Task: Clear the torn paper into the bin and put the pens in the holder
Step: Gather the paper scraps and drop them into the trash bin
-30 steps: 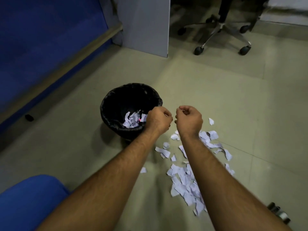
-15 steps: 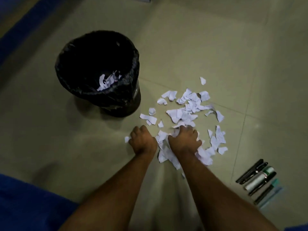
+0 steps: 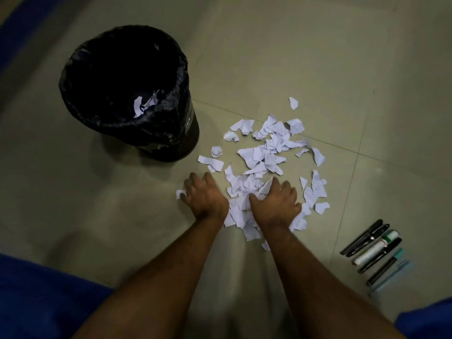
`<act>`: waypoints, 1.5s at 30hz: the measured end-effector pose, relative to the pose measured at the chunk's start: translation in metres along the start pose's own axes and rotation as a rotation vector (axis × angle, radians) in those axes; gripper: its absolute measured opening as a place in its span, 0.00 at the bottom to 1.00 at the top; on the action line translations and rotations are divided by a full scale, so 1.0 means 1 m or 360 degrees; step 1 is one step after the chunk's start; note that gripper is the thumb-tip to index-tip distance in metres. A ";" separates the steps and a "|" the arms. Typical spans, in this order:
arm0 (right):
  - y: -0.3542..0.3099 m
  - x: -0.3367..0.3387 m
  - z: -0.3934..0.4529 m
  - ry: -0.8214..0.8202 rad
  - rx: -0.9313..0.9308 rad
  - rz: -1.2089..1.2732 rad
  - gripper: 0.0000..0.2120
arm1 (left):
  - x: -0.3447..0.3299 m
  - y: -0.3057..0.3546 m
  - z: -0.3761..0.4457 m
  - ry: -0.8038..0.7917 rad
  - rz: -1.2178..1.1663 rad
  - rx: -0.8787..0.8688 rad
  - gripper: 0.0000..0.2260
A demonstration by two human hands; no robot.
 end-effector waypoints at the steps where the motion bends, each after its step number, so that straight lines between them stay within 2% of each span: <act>1: 0.001 -0.007 -0.002 -0.0095 -0.0033 0.0021 0.40 | -0.002 -0.003 0.000 -0.0060 0.0002 0.0050 0.28; 3: -0.009 -0.013 -0.005 -0.0119 0.0052 0.0126 0.39 | -0.010 0.005 -0.001 -0.0139 -0.0098 -0.0065 0.23; 5: -0.021 -0.011 -0.005 -0.0027 0.0220 0.0297 0.35 | -0.011 0.022 -0.013 -0.0129 -0.0371 -0.0372 0.19; 8: -0.015 0.003 0.001 0.0205 0.0283 0.0389 0.31 | -0.001 0.029 -0.017 0.0100 -0.0538 -0.0565 0.17; 10: -0.003 0.009 0.006 0.0253 0.0215 0.0256 0.32 | 0.000 0.029 -0.009 0.0044 -0.0437 -0.0520 0.22; 12: 0.010 0.007 0.016 0.0115 0.0114 0.0142 0.36 | -0.005 0.042 -0.002 -0.0177 -0.0301 -0.0585 0.29; 14: 0.012 0.002 0.029 -0.0051 0.0092 0.0141 0.39 | -0.007 0.062 0.002 -0.0318 -0.0177 -0.0726 0.30; 17: 0.001 -0.001 0.042 -0.0048 0.0334 0.0175 0.38 | -0.007 0.082 -0.001 -0.0426 -0.0230 -0.0830 0.29; 20: -0.010 0.009 0.052 0.0053 0.0491 0.0324 0.41 | 0.005 0.082 0.002 -0.0364 -0.0247 -0.0899 0.35; 23: -0.022 0.016 0.072 -0.0074 0.0710 0.0154 0.43 | -0.003 0.080 0.003 -0.0725 0.0129 -0.0948 0.51; 25: -0.028 0.010 0.075 -0.0280 0.0869 -0.0135 0.39 | -0.014 0.074 -0.004 -0.0867 0.0452 -0.0960 0.55; 28: -0.020 0.002 0.061 -0.0317 0.0885 -0.0351 0.36 | -0.026 0.070 -0.012 -0.0778 0.0603 -0.0904 0.50; 30: -0.014 0.003 0.051 -0.0213 0.0835 -0.0336 0.33 | -0.023 0.073 -0.012 -0.0639 0.0536 -0.0867 0.39; 32: -0.012 0.005 0.043 -0.0117 0.0810 -0.0330 0.27 | -0.013 0.079 -0.013 -0.0439 0.0493 -0.0945 0.27; 34: -0.013 0.008 0.036 -0.0058 0.0821 -0.0283 0.20 | -0.008 0.079 -0.015 -0.0354 0.0415 -0.0978 0.20; 37: -0.015 0.007 0.027 -0.0004 0.0830 -0.0142 0.14 | -0.011 0.073 -0.012 -0.0353 0.0292 -0.0908 0.14; 41: -0.011 0.001 0.028 -0.0080 0.0763 0.0048 0.12 | -0.009 0.065 -0.007 -0.0314 0.0023 -0.0735 0.08; 45: 0.006 0.009 0.031 -0.0112 0.0320 0.0638 0.09 | 0.005 0.057 -0.004 -0.0212 -0.0261 -0.0494 0.07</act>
Point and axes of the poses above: each hand's wrist, its own z-axis towards the middle knuckle, its own x-axis out of the back of the hand, y = z × x, the point moved 6 cm from there along z, towards the middle knuckle, and after that the axes turned 6 degrees about -z, right-handed, at the moved point
